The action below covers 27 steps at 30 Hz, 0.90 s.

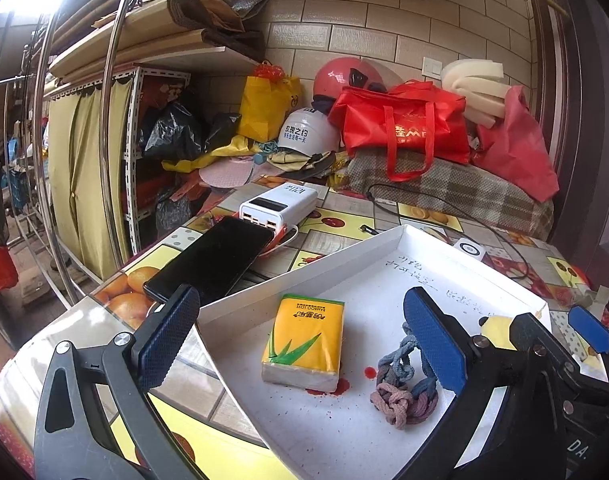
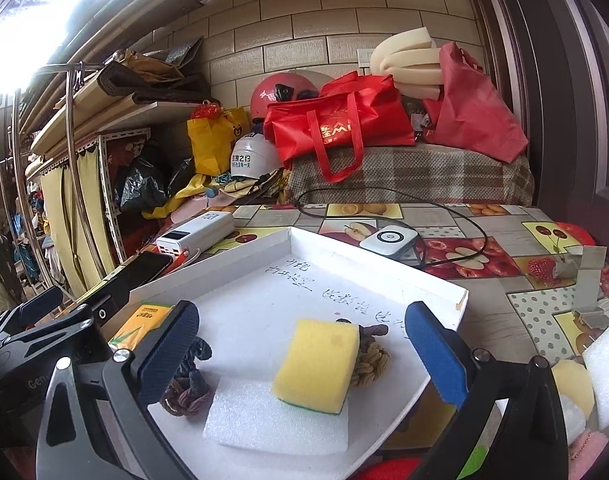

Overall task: Organize soft objects
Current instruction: 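Withdraw both open grippers from the tray back toward the table, then grasp the pink fluffy ball with the right gripper while the left gripper grasps the blue tissue pack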

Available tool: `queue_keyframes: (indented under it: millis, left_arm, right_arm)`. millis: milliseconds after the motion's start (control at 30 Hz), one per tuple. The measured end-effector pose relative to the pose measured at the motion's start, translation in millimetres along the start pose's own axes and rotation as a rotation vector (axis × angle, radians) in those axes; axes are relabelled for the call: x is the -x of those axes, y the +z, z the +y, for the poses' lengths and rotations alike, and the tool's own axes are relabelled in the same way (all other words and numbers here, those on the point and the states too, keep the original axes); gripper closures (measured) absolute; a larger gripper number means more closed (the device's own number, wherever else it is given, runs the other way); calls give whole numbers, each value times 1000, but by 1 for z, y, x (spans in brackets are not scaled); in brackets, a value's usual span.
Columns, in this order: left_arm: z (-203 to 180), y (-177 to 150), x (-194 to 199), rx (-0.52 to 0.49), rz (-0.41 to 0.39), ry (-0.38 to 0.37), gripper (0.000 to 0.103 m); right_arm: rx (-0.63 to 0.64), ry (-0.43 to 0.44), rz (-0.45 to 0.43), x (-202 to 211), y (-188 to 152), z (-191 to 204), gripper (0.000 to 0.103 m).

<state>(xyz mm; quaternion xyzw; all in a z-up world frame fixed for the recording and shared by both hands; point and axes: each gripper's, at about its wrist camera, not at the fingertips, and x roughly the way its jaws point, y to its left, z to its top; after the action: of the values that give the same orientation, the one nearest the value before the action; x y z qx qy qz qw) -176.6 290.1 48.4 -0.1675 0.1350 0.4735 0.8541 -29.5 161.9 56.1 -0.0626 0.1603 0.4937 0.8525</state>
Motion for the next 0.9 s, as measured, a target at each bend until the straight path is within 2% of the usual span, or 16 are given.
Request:
queue_keyframes:
  millis: [167, 300, 467, 567, 667, 733, 800, 900]
  left_arm:
    - [5, -2, 8, 27, -2, -24, 0]
    - [1, -7, 22, 4, -13, -100, 0]
    - [-37, -20, 48, -157, -35, -251, 0]
    - [-70, -33, 70, -286, -35, -409, 0]
    - [-108, -49, 88, -428, 33, -600, 0]
    - [-134, -60, 98, -528, 91, -693, 0]
    - [-157, -72, 104, -603, 168, -760, 0]
    - [-183, -84, 104, -652, 262, -811, 0]
  right_arm:
    - [61, 32, -24, 20, -8, 12, 0]
    - [99, 79, -32, 45, -17, 9, 0]
    - [129, 63, -37, 87, -32, -27, 0]
    - [88, -3, -16, 107, -36, -68, 0]
    - [27, -71, 24, 121, -40, -116, 0]
    - [-5, -106, 72, 126, -44, -144, 0]
    - [-54, -115, 135, 128, -49, -170, 0]
    - [-99, -95, 214, 128, -57, -191, 0]
